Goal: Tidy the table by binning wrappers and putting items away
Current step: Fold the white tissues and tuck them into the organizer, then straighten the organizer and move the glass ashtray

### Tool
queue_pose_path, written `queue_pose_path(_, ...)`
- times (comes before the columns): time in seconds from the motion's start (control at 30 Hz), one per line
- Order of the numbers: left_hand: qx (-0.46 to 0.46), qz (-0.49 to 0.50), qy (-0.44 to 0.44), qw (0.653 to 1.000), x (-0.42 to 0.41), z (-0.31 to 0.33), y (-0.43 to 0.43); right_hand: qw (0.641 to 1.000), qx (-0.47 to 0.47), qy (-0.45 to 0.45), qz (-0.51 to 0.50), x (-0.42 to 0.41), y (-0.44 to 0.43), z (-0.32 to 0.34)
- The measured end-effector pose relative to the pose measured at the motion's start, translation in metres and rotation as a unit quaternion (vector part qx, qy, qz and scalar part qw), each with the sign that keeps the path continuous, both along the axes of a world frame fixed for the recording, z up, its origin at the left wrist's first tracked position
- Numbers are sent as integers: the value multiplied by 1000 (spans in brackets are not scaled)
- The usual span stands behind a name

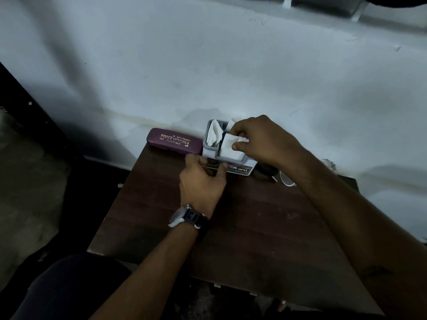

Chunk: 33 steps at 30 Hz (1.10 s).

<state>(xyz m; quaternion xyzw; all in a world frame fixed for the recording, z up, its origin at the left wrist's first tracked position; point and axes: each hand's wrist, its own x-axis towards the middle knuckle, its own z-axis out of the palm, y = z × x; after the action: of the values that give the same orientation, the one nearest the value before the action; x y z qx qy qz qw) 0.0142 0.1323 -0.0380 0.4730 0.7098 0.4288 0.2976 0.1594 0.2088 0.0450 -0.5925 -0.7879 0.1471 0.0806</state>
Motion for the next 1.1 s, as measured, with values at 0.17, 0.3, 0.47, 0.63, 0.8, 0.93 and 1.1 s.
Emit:
queue_pose_path(0.17,79,49,-26,995,3,-9,10,1000,-6,21,-2,4,-9,-7)
queue_pose_path(0.3,136,36,-15,990,-4,-8,19,999,7,32,-3,6,-14,-14)
queue_pose_path(0.47,165,12,-27,986,-5,0,24,996,72,51,-7,12,-29,-24)
queue_pose_path(0.63,168,0,-25,985,-6,0,25,986,130,77,-65,18,-44,-41)
queue_pose_path(0.8,159,-4,-21,987,-5,1,21,977,136,114,-121,16,-52,-50)
queue_pose_path(0.93,165,-31,-21,986,-5,2,15,980,179,31,-82,4,-63,-50)
queue_pose_path(1.1,163,-71,20,984,-12,20,-6,965,188,76,-168,15,-86,-30)
